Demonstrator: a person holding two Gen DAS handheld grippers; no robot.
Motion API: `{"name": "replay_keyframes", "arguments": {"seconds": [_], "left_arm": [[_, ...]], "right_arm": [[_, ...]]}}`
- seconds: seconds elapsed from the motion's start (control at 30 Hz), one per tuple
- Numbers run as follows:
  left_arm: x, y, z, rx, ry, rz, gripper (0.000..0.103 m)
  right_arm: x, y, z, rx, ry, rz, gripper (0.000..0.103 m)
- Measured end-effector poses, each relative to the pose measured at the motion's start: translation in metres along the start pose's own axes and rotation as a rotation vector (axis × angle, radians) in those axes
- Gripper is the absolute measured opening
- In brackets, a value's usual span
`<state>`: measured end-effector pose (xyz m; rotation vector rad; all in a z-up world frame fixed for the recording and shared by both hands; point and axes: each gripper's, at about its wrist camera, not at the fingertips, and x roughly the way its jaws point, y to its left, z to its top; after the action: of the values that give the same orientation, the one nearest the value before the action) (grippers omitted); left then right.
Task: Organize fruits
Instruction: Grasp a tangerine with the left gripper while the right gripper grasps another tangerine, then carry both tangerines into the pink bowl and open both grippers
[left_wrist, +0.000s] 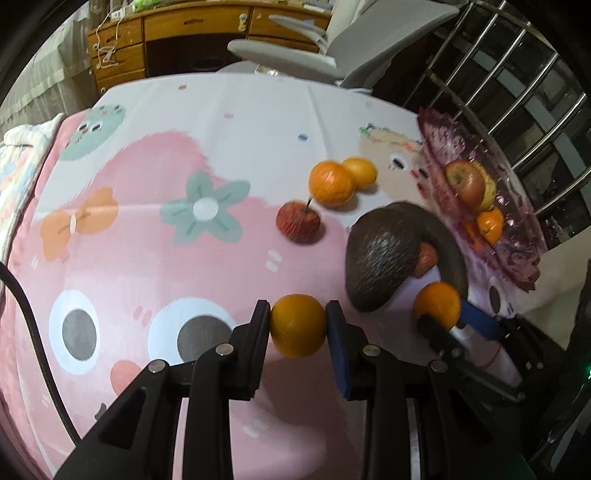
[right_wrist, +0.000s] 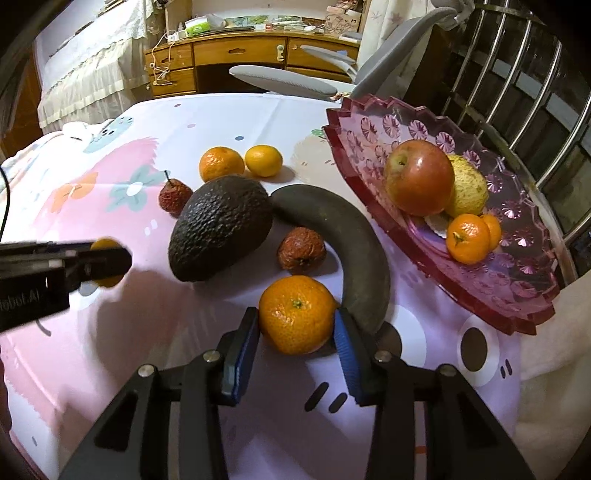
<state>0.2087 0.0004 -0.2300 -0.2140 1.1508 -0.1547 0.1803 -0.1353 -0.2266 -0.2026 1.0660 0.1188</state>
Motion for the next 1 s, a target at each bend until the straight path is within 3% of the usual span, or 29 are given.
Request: {"name": "replay_keyframes", "arguments": {"seconds": [0.3,0.53,0.77,1.0], "left_arm": [[-0.027,-0.021,0.016,0.062,-0.124,-0.07,0.029],[-0.046,-0.048,0.031,0.084,-0.209,-0.11,0.029],[-0.053,-0.08,0.044,0.104,-0.265,-0.14,0.029],[-0.042,-0.117,0.047,0.139,-0.264,-0.165,0.029]], "right_arm": [[-0.026,-0.006,0.007,-0.022,-0.058,0.137,0.041],[-0.054,-0.025,0.021,-0.013,-0.128,0.195,0.041],[-0.069,-0.057,0.03,0.03,-0.168,0.196,0.041],[-0.068,-0.091,0.026,0.077,-0.162,0.181,0.041]]}}
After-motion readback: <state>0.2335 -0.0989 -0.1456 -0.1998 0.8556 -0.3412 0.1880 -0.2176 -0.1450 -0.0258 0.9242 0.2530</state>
